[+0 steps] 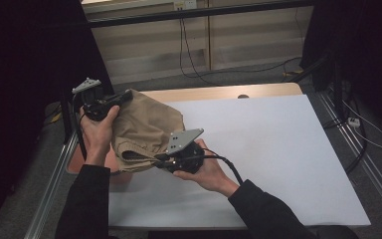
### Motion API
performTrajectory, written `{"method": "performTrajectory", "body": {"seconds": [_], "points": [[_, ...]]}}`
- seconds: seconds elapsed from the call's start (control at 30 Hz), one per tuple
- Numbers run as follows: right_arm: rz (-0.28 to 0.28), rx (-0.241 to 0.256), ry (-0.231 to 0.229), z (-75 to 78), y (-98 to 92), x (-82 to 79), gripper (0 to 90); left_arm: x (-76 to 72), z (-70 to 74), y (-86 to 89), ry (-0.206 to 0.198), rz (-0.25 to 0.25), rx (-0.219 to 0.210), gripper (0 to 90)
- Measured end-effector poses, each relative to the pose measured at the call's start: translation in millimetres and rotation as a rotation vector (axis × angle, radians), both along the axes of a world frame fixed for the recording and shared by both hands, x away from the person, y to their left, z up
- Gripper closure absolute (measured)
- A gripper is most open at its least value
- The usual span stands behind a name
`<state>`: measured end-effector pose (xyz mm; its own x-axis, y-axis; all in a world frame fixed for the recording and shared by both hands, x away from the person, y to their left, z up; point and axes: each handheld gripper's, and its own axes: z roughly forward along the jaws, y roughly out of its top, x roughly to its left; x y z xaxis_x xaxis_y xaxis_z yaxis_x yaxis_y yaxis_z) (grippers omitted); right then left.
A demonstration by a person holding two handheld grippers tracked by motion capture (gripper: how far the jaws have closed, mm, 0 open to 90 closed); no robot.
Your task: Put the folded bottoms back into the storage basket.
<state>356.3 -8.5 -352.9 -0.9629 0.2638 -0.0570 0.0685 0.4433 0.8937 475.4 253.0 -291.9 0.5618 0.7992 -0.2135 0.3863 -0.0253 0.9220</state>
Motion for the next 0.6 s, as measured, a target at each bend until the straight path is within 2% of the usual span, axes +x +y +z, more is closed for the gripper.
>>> {"method": "performTrajectory", "body": {"seconds": [0.13, 0.23, 0.6], "points": [[0.005, 0.005, -0.001, 5.2, 5.0, 1.8, 79.3, -0.1, 3.5, 10.9, 0.002, 0.009, -0.02, 87.1], [0.012, 0.019, 0.018, 6.2, 8.8, 2.7, 79.3, -1.5, 4.7, 14.2, 0.0, 0.013, -0.011, 87.1], [0.024, 0.031, 0.014, 14.8, 23.3, 6.4, 79.3, -2.0, 13.0, 30.9, -0.017, 0.046, -0.021, 87.1]]}}
